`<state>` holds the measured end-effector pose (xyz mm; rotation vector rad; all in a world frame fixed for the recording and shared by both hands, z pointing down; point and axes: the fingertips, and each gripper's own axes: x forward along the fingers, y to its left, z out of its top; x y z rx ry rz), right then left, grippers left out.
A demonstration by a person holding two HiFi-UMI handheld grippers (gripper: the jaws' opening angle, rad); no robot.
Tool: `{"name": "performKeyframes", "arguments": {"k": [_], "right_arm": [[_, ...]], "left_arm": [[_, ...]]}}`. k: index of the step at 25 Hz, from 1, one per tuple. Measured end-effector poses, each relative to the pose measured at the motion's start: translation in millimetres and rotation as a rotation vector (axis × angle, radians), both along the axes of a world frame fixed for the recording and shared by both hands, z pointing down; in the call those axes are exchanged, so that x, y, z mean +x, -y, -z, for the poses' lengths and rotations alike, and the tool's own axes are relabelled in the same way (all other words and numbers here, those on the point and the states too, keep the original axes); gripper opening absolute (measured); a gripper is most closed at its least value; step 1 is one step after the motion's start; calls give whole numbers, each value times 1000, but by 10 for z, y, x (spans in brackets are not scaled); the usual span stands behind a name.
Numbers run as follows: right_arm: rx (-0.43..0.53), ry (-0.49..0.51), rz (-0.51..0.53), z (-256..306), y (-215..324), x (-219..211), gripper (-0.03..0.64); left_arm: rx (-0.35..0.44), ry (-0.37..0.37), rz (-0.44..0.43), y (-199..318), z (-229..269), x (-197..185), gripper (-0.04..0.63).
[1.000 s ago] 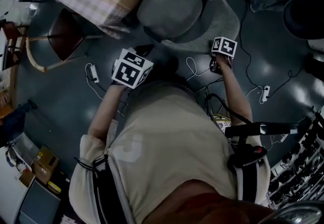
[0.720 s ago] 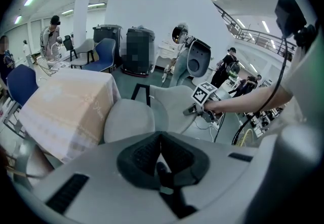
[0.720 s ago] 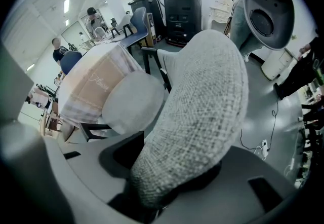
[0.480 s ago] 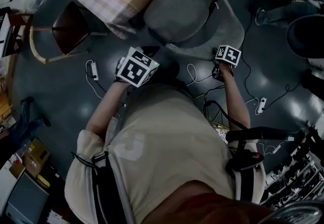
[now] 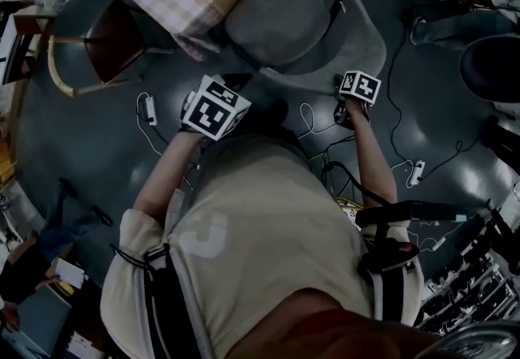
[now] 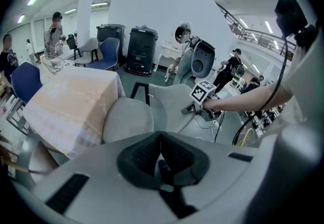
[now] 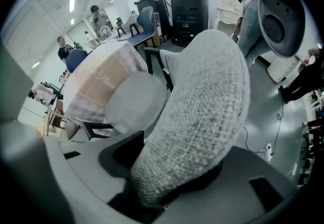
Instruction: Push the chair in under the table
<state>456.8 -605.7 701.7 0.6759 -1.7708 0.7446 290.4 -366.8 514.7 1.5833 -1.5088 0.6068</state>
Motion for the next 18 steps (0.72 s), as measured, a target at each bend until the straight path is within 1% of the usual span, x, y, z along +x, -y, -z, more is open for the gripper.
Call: {"name": "performKeyframes", "arguments": {"k": [3,8,15,18], "right_arm": [[-5,-7,-19,-32,-40,-100,199],[-8,-14,-38,-12,-106,-209,196],[-15,-3,-40,-39,-223,-291,196],[-14,-7,-50,-24,-219,-233,196]], "left_arm": [[-8,-2,17,-87,-35,-45,8],[2,-4,61,-234,-6,-148,8],[-3,-3,61,-301,-39,-117,8],[3,0,68,-330,-9,-79,8]]}}
